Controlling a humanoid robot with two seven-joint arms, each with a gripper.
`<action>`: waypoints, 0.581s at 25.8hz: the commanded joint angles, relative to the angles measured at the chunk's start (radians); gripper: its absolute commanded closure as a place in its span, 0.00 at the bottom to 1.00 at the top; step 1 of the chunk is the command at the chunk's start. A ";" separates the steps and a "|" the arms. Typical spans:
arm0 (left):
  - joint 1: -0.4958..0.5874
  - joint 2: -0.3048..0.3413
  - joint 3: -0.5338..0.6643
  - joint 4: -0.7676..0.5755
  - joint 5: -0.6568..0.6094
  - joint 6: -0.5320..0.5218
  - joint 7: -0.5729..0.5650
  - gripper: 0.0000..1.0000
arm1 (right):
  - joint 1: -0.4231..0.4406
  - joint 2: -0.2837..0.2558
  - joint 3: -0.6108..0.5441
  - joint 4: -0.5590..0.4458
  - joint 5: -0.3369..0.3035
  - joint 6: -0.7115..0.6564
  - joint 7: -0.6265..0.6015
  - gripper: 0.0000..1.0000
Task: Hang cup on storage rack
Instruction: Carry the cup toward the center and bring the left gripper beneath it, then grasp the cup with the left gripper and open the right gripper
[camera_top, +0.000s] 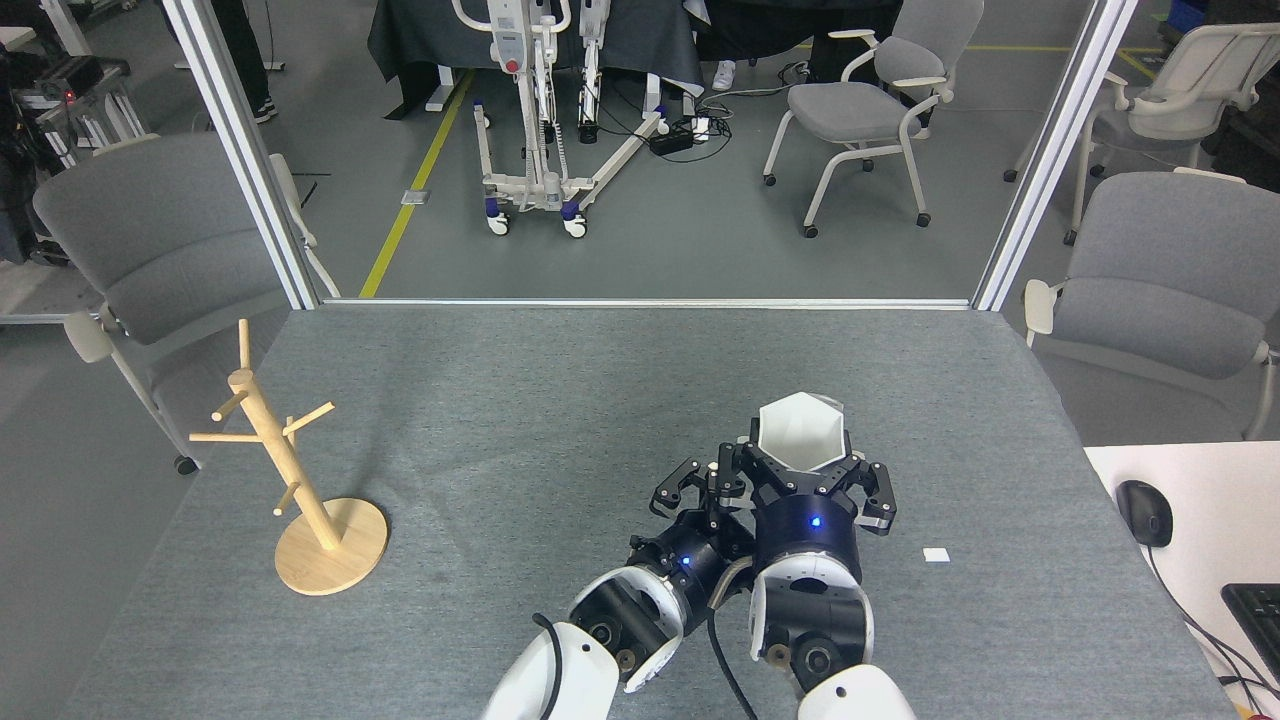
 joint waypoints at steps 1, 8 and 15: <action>-0.026 0.000 -0.001 0.004 0.052 -0.014 -0.026 0.01 | -0.002 0.012 0.024 0.006 0.004 0.000 0.004 0.81; -0.069 -0.002 -0.019 0.041 0.105 -0.012 -0.026 0.01 | -0.002 0.032 0.045 0.020 0.006 0.000 0.004 0.85; -0.079 -0.002 -0.021 0.108 0.133 0.023 -0.023 0.01 | -0.002 0.051 0.068 0.028 0.008 0.001 0.004 0.87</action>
